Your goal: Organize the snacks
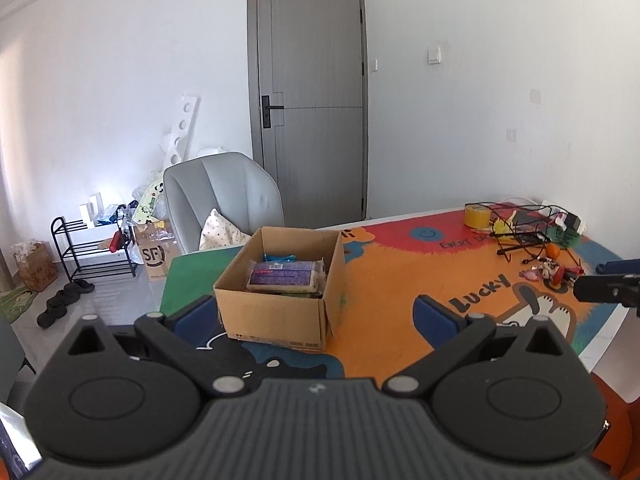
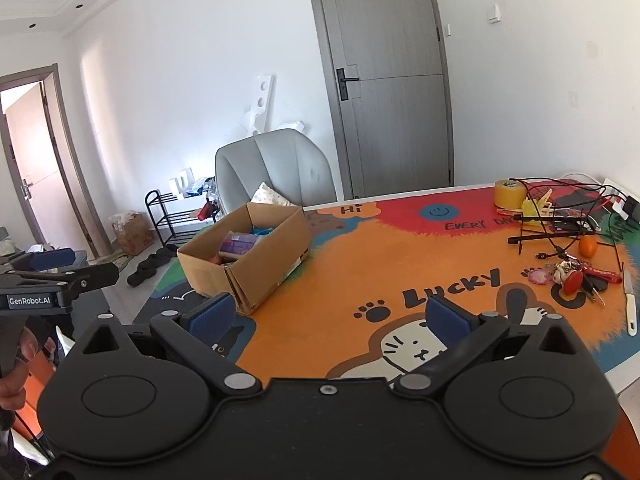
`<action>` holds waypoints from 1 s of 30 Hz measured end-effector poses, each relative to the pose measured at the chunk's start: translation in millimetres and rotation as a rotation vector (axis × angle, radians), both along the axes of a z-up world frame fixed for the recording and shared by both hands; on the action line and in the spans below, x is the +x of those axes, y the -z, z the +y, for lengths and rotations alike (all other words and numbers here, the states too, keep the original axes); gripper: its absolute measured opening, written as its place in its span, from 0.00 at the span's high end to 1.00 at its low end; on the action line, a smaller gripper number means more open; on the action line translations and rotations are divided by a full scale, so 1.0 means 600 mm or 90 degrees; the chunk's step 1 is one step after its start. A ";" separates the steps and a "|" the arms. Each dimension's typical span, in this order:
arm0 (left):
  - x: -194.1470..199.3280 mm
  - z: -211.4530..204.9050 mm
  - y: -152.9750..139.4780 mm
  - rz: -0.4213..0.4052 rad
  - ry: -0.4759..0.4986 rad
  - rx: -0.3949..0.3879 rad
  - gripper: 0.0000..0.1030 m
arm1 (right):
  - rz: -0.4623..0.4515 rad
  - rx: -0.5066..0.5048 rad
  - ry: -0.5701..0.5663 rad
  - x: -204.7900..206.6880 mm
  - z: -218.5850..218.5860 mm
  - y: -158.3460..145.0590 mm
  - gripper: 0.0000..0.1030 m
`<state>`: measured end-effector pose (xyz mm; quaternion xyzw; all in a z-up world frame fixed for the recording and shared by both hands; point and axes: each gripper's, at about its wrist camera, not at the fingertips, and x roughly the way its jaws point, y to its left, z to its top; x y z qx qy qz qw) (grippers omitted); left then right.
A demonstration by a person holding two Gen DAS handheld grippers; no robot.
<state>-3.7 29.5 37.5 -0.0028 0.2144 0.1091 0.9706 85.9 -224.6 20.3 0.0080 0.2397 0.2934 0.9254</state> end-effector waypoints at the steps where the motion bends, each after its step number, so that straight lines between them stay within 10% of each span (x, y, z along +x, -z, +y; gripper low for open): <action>1: 0.000 0.000 0.002 0.003 0.001 0.004 0.00 | -0.001 -0.006 -0.001 -0.001 0.002 0.001 0.00; 30: 0.005 0.011 0.018 0.022 0.004 -0.017 0.00 | 0.000 -0.008 -0.006 -0.002 0.001 0.004 0.00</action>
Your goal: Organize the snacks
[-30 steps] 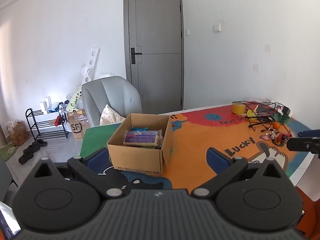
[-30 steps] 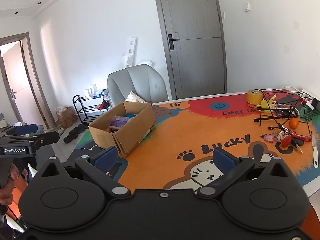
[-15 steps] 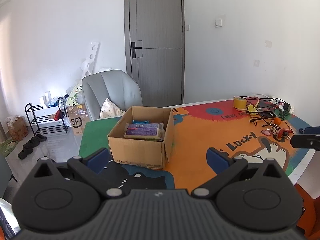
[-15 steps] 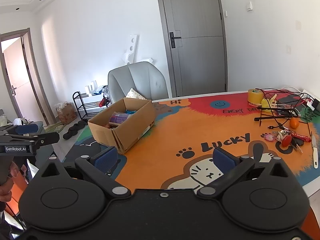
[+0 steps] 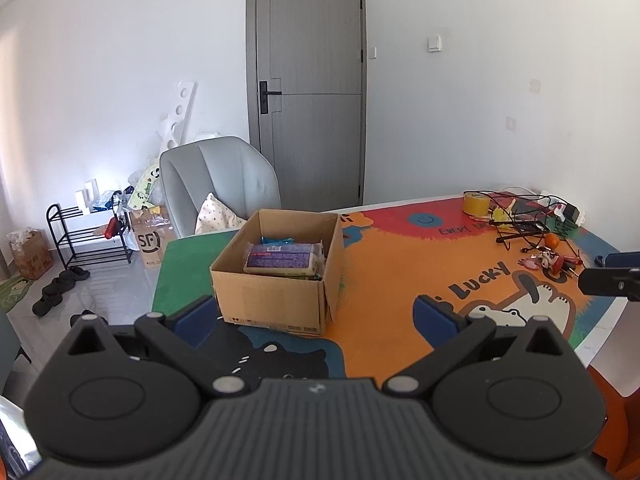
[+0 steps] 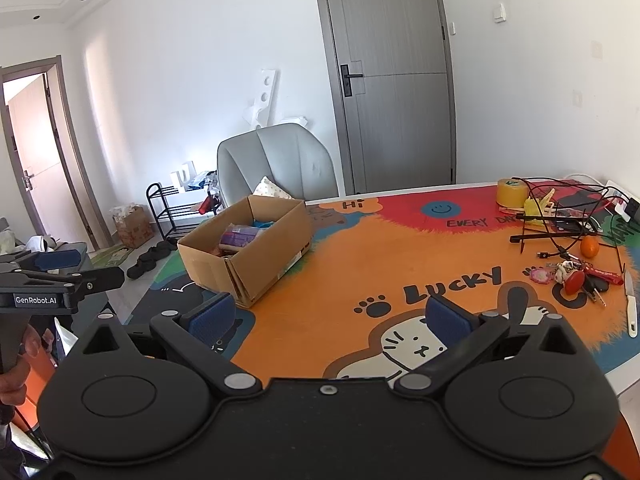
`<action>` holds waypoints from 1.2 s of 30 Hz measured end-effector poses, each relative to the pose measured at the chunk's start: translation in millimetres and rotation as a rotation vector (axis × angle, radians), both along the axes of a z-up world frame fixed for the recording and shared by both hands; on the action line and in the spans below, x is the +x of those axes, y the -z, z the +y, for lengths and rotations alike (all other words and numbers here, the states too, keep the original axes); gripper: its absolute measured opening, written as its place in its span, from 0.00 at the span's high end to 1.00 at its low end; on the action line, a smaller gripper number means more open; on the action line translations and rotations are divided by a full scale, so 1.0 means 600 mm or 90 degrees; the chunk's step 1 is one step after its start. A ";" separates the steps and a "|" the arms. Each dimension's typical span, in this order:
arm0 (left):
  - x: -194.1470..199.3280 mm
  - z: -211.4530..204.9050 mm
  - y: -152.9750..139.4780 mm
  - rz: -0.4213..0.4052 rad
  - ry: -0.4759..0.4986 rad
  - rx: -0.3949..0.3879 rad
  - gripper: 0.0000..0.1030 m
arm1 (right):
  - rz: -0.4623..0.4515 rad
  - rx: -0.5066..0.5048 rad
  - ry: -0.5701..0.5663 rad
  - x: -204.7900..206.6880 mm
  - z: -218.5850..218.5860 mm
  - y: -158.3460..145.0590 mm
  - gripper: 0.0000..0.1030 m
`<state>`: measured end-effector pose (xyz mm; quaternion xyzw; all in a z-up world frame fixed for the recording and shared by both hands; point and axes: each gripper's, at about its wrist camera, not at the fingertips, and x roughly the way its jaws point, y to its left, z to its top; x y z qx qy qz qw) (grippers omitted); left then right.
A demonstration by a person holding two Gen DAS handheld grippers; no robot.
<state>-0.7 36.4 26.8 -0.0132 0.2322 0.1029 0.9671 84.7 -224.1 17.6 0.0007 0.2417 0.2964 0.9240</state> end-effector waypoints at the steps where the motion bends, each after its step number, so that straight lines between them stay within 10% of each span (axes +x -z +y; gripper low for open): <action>1: 0.000 0.000 0.000 0.000 0.000 0.000 0.00 | 0.000 0.000 -0.001 0.000 0.000 0.000 0.00; 36: 0.004 0.003 0.007 0.004 -0.002 -0.007 0.00 | 0.007 0.000 -0.010 -0.003 0.006 0.002 0.00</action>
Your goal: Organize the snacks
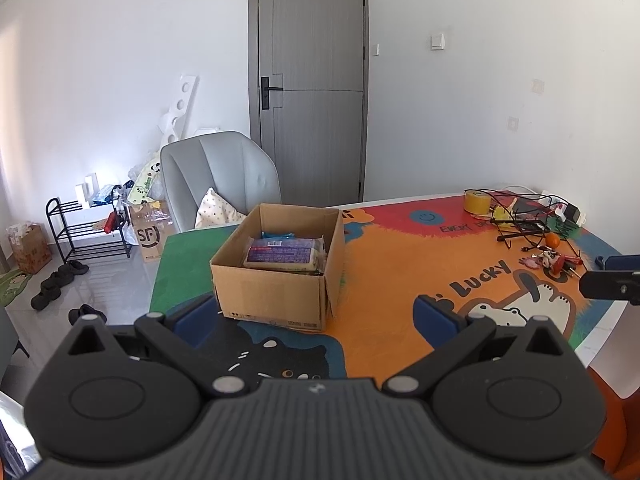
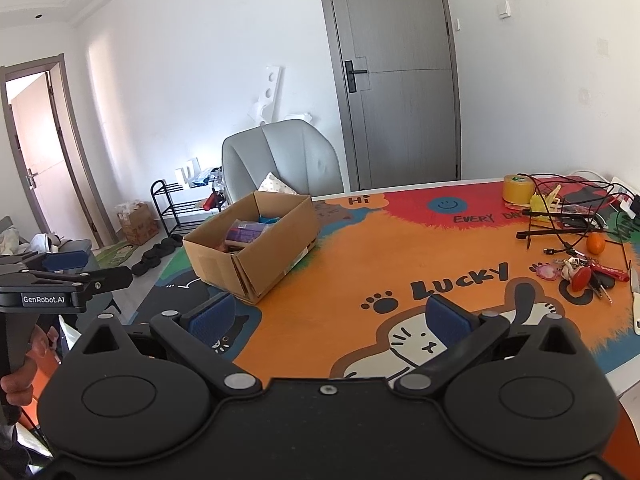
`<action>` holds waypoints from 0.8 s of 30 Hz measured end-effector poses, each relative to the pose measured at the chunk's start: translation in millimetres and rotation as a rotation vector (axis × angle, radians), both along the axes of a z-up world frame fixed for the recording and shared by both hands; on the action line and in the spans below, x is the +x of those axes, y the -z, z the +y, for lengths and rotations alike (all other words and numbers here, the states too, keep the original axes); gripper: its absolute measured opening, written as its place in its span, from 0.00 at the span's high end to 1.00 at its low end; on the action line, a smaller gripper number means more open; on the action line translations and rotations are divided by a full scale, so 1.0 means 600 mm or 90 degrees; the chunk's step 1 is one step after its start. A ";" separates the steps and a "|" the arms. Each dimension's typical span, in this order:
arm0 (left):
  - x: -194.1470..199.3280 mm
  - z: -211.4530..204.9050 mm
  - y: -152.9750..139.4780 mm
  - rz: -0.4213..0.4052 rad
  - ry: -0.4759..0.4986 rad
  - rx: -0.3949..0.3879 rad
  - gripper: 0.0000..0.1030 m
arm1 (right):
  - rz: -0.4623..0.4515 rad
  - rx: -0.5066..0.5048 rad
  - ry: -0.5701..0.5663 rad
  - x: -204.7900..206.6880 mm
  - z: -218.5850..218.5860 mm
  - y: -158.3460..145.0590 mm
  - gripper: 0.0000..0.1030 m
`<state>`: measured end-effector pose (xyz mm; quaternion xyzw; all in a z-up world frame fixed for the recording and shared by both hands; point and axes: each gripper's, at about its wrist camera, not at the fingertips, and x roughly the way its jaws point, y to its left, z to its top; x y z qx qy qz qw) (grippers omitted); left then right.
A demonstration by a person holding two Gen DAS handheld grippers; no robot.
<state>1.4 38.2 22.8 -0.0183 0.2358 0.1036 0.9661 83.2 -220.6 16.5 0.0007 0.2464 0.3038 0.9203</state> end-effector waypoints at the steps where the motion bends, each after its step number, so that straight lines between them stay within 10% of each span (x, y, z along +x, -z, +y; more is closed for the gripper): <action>1: 0.000 0.000 0.000 0.000 0.000 0.000 0.00 | -0.001 0.001 0.000 -0.001 0.000 0.000 0.00; 24: -0.006 -0.003 -0.009 -0.004 0.001 0.001 0.00 | -0.007 0.004 -0.001 -0.004 -0.001 -0.007 0.00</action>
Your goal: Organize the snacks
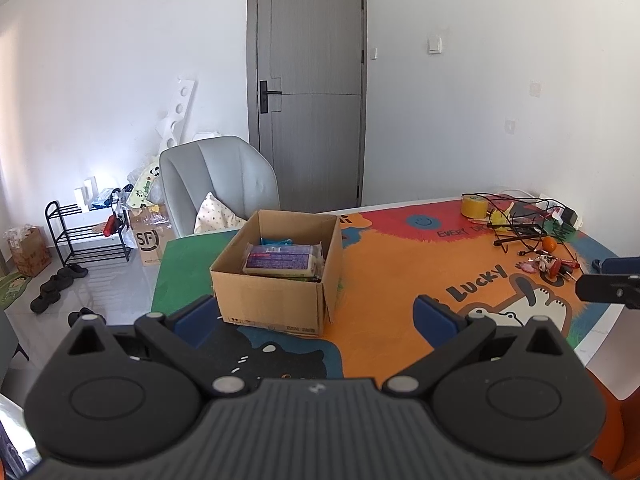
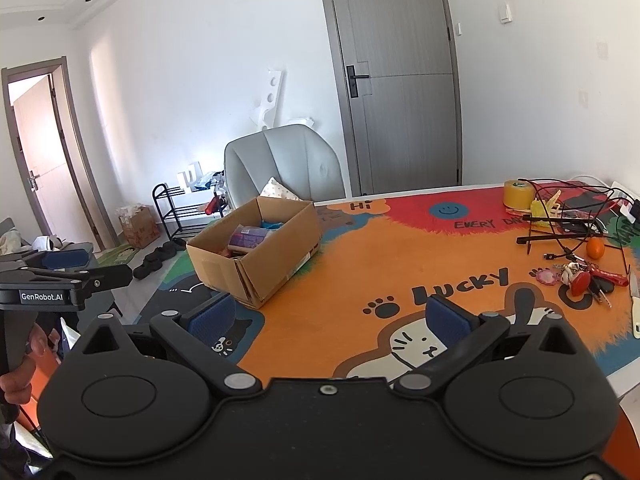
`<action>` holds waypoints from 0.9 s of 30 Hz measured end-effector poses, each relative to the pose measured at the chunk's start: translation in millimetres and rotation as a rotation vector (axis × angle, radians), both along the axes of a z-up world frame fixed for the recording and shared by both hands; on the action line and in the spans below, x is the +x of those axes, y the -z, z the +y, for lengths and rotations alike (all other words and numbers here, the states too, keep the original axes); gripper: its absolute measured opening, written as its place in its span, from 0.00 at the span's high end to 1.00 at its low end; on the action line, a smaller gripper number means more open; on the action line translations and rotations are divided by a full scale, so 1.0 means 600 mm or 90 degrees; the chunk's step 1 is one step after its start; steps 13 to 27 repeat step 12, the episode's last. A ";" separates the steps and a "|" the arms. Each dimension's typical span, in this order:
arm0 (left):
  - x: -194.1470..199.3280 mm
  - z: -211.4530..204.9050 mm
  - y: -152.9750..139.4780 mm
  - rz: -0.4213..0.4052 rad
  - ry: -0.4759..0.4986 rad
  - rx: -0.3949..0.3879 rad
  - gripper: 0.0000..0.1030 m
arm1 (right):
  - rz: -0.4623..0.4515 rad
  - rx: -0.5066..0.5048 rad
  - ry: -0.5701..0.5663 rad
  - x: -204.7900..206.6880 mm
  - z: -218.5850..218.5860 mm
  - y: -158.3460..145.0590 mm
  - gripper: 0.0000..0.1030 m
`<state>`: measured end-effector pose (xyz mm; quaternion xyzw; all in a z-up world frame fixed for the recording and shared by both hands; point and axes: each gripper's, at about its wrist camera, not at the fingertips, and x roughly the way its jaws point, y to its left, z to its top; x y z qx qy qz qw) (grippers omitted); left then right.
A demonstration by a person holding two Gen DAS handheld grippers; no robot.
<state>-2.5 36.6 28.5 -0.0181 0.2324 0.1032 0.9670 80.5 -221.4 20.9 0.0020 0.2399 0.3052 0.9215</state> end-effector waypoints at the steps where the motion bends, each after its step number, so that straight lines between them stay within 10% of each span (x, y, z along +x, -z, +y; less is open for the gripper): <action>1: 0.001 0.001 0.000 0.002 -0.003 0.000 0.00 | -0.001 0.001 0.000 0.000 -0.001 0.000 0.00; 27: 0.002 0.003 0.002 0.008 0.005 0.003 0.00 | 0.001 -0.004 -0.005 0.000 0.003 0.004 0.00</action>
